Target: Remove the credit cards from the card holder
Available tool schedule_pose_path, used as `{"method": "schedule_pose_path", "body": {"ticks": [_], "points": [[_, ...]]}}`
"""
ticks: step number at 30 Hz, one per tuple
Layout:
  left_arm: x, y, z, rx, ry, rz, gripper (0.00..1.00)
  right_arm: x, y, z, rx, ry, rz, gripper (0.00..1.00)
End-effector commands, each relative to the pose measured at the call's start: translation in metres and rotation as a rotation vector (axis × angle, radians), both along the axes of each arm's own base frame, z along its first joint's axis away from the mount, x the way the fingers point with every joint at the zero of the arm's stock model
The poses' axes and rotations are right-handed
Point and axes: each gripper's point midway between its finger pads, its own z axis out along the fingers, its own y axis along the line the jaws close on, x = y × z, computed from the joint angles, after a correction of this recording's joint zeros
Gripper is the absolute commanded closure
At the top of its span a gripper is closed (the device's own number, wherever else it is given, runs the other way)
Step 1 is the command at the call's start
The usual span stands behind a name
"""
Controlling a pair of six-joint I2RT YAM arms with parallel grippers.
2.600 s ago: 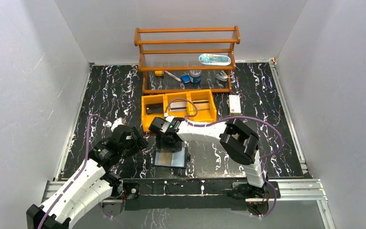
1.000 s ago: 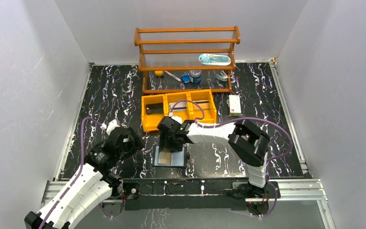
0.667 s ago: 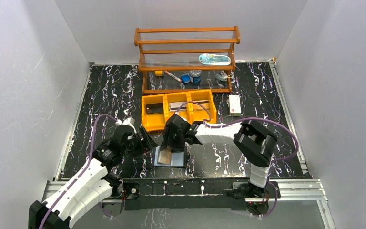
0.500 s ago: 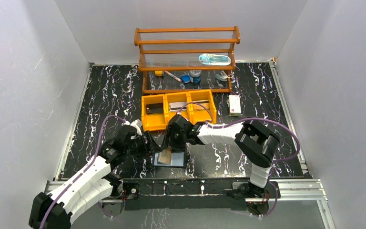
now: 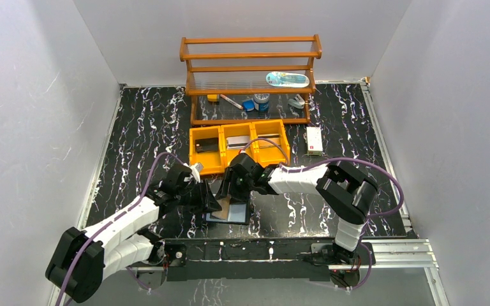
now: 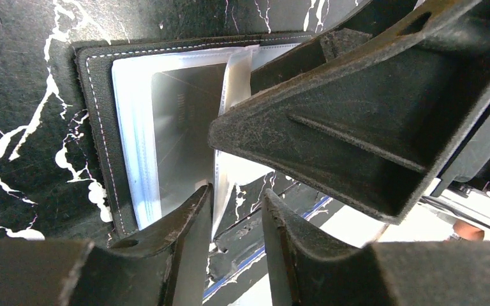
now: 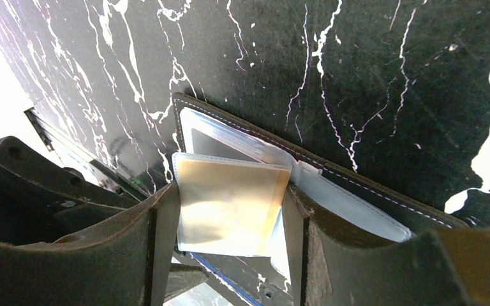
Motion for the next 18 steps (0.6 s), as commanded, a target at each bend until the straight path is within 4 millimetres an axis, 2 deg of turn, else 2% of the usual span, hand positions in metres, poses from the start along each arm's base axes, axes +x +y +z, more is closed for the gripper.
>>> {"method": "schedule_pose_path", "body": {"ticks": [1,5,9,12,14,18], "points": [[-0.001,-0.005,0.007,-0.026,-0.016,-0.036,0.69,-0.013,-0.001,-0.005,0.006,0.038,0.02,0.38],[0.001,-0.007,0.011,-0.035,-0.033,-0.046,0.76,-0.014,0.001,-0.004,0.021,0.043,0.028,0.37],[0.0,-0.009,0.011,-0.038,-0.027,-0.072,0.83,-0.009,0.008,0.014,0.072,0.009,0.048,0.31],[0.001,-0.012,0.014,-0.048,-0.032,-0.09,0.83,-0.001,0.008,0.024,0.069,-0.018,0.044,0.27],[0.002,-0.015,0.019,-0.065,-0.046,-0.104,0.81,0.002,0.006,0.038,0.072,-0.049,0.035,0.25],[0.004,-0.022,0.03,-0.099,-0.069,-0.139,0.77,0.01,-0.005,0.047,0.036,-0.091,-0.007,0.2]]}}
